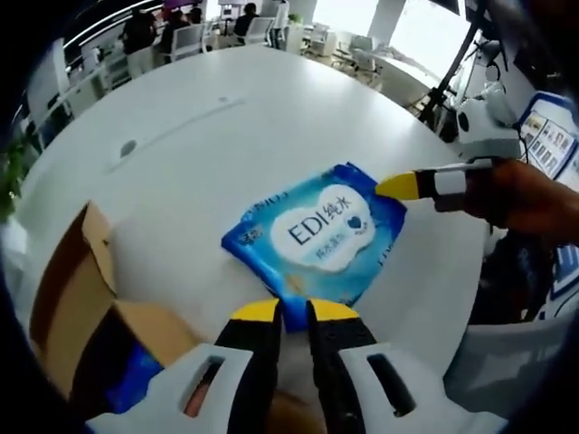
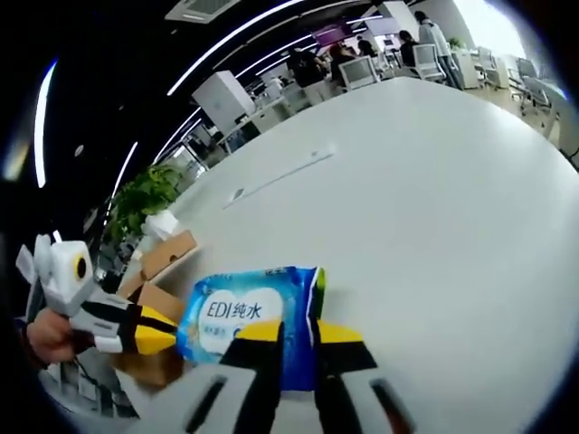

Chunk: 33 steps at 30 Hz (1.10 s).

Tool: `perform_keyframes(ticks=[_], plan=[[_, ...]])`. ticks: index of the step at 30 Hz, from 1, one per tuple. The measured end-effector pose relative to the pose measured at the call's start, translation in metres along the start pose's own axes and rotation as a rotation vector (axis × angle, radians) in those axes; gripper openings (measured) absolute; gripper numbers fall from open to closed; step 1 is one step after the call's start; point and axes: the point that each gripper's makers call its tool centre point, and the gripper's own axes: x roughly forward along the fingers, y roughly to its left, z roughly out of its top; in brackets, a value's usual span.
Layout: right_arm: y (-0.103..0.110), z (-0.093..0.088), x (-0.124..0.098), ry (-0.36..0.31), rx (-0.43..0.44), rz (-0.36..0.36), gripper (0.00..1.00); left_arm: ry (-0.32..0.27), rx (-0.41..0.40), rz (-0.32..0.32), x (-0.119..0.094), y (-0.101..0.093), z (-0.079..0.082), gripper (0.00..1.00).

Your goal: Operate the shoe box by opening the lid, removing the specified soft item, and placing it in the target area until the item is outside and the box remains undamaged.

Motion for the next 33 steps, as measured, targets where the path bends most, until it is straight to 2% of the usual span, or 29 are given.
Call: perform_keyframes(ticks=[4,9,11,13,14,17,20,33], plan=[[0.001,-0.003,-0.008,-0.011,0.006,-0.023,0.12,-0.02,0.0,-0.012,-0.009,-0.001,-0.001,0.11],[-0.001,-0.007,-0.012,-0.03,-0.007,-0.053,0.16,-0.088,-0.031,-0.024,-0.024,-0.004,0.0,0.14],[0.006,-0.008,-0.016,-0.039,-0.025,-0.039,0.15,-0.114,-0.048,-0.034,-0.033,-0.008,0.0,0.14],[0.01,-0.01,-0.019,-0.04,-0.05,-0.038,0.16,-0.152,-0.033,-0.044,-0.04,-0.013,0.003,0.15],[0.018,-0.017,-0.023,-0.042,-0.058,-0.033,0.17,-0.158,-0.028,-0.044,-0.042,-0.014,0.003,0.17],[0.016,-0.019,-0.022,-0.046,-0.052,-0.029,0.18,-0.19,-0.042,-0.054,-0.049,-0.015,0.004,0.19],[0.017,-0.022,-0.026,-0.049,-0.041,-0.028,0.19,-0.231,-0.083,-0.069,-0.058,-0.013,0.007,0.2],[0.043,-0.033,-0.036,-0.052,-0.061,0.016,0.2,-0.319,-0.13,-0.046,-0.09,0.005,0.001,0.21]])
